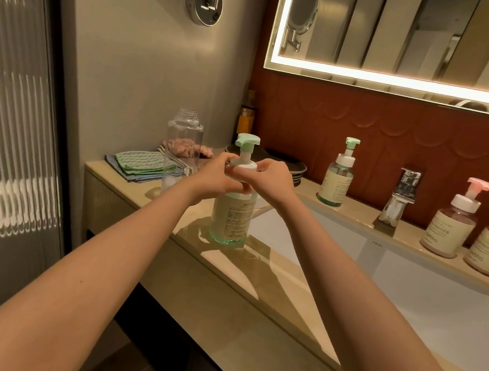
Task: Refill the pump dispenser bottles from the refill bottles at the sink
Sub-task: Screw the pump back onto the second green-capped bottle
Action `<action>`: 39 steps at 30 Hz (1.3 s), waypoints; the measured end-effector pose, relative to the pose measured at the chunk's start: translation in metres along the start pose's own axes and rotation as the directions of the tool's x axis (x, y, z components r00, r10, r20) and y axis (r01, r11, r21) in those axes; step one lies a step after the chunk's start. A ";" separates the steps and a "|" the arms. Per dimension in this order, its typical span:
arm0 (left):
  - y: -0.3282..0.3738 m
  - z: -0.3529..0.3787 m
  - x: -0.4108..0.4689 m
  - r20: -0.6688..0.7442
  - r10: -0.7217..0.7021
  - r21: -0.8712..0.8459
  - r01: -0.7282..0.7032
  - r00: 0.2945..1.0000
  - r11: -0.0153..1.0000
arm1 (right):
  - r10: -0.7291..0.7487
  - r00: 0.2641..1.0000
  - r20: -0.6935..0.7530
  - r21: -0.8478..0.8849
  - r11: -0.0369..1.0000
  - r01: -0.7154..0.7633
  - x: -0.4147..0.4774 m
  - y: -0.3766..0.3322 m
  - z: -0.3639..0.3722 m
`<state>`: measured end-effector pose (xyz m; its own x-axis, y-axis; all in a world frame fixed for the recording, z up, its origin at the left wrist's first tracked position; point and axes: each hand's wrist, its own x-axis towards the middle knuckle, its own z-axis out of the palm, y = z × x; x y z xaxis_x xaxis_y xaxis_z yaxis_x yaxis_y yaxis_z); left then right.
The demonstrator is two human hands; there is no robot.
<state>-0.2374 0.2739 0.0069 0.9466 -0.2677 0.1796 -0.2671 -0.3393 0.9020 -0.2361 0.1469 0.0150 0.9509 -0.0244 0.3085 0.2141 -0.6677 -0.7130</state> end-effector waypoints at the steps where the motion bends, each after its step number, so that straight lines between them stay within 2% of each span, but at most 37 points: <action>1: 0.000 0.000 0.000 0.001 -0.004 -0.012 0.004 1.000 1.000 | 0.008 1.000 -0.016 -0.019 1.000 -0.008 0.001 -0.001 0.002; 3: 0.000 0.000 0.000 0.000 -0.006 -0.027 0.006 1.000 1.000 | 0.007 1.000 0.016 0.011 1.000 -0.007 0.003 -0.001 0.006; 7: -0.001 0.000 0.001 -0.009 -0.008 -0.032 0.008 1.000 0.999 | -0.029 0.987 0.155 0.190 0.982 0.000 -0.007 0.001 0.001; 8: -0.001 0.000 0.001 -0.006 -0.008 -0.037 0.007 1.000 0.999 | -0.030 0.992 0.125 0.204 0.979 0.004 -0.006 0.003 -0.001; 11: -0.001 -0.001 0.000 0.008 -0.005 -0.024 0.006 1.000 1.000 | 0.013 0.999 0.044 0.098 0.995 -0.018 0.001 -0.001 0.001; 13: -0.002 -0.001 0.001 0.007 -0.010 -0.038 0.010 1.000 0.999 | 0.026 0.996 0.079 0.094 0.995 -0.034 0.008 0.000 0.007; 17: -0.003 -0.001 0.002 0.002 -0.016 -0.049 0.016 1.000 0.999 | 0.033 0.979 0.201 0.230 0.970 -0.079 0.001 0.000 0.007; 19: -0.003 0.000 0.002 0.009 -0.014 -0.053 0.014 1.000 0.998 | 0.050 0.988 0.143 0.259 0.962 -0.086 0.000 0.004 0.003; 22: -0.003 0.000 0.001 0.009 -0.014 -0.053 0.014 1.000 0.998 | 0.081 0.996 0.045 0.135 0.987 -0.087 0.006 0.000 0.009; 24: -0.003 -0.001 0.001 0.003 -0.010 -0.052 0.011 1.000 0.999 | 0.084 0.996 0.020 0.117 0.989 -0.085 0.007 -0.002 0.014; 29: -0.003 0.001 0.000 -0.013 -0.005 -0.054 0.004 1.000 0.999 | 0.050 0.990 0.134 0.256 0.963 -0.083 0.003 0.003 0.008; 31: -0.003 0.002 0.001 -0.013 -0.006 -0.067 0.005 1.000 0.998 | 0.045 0.995 0.084 0.237 0.969 -0.064 0.003 0.004 0.006; 34: -0.004 0.001 0.001 -0.024 -0.013 -0.082 0.011 1.000 0.997 | 0.062 0.998 -0.009 0.118 0.991 -0.060 0.007 0.002 0.012; 37: -0.004 0.001 0.001 -0.015 -0.017 -0.083 0.015 1.000 0.996 | 0.043 0.999 0.027 0.047 0.998 -0.044 0.009 -0.003 0.008; 39: -0.003 0.000 0.001 -0.008 -0.020 -0.075 0.020 1.000 0.997 | -0.016 0.998 0.062 -0.040 0.999 0.018 0.013 -0.010 0.003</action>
<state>-0.2358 0.2745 0.0041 0.9532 -0.2536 0.1643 -0.2341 -0.2758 0.9323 -0.2254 0.1550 0.0242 0.9595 0.0323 0.2799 0.2224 -0.6969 -0.6818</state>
